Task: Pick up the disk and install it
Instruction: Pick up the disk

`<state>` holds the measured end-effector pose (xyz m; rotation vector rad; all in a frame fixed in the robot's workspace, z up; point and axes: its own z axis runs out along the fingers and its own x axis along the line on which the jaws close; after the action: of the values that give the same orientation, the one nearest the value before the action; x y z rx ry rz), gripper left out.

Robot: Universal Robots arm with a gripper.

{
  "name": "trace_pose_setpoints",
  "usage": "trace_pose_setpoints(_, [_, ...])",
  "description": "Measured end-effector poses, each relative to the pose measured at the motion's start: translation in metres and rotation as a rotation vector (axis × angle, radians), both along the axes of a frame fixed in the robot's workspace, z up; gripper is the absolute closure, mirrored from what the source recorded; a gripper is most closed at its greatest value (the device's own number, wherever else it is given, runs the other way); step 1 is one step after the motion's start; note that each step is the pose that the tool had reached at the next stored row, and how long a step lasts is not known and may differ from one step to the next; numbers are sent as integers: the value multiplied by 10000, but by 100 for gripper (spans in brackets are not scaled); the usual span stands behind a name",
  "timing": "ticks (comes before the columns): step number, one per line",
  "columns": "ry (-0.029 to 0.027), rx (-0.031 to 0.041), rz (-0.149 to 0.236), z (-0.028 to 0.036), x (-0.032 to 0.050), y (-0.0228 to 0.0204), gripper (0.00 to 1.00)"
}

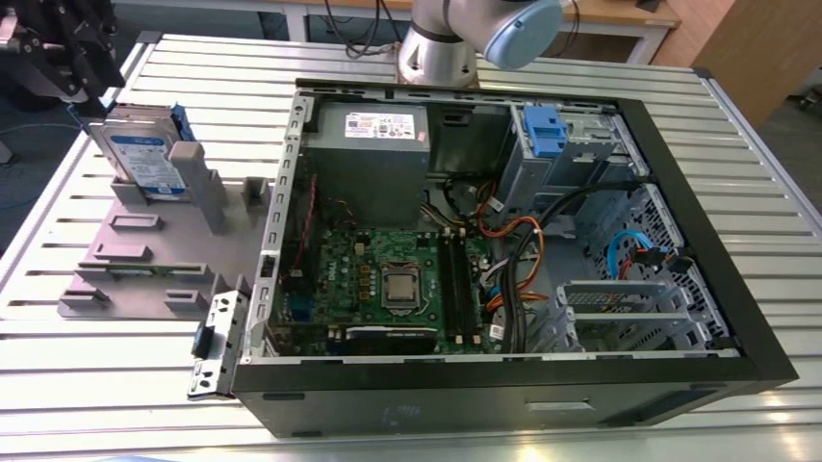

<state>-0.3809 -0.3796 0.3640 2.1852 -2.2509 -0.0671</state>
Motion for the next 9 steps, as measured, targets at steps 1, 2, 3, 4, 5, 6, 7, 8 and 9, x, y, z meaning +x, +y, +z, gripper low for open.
trace_pose_setpoints(1, [0,0,0,-1,0,2,47])
trace_pose_setpoints(2, [0,0,0,-1,0,5,47])
trace_pose_setpoints(3, [1,-1,0,-1,0,9,47])
trace_pose_setpoints(4, [1,-1,-1,-2,0,14,47])
trace_pose_setpoints(5, [0,0,0,-4,0,19,47])
trace_pose_setpoints(6, [0,0,0,-5,0,26,47])
trace_pose_setpoints(7, [0,0,0,-7,0,33,47])
trace_pose_setpoints(8, [0,1,1,-9,-1,40,47])
trace_pose_setpoints(9, [0,2,1,-10,-3,47,47])
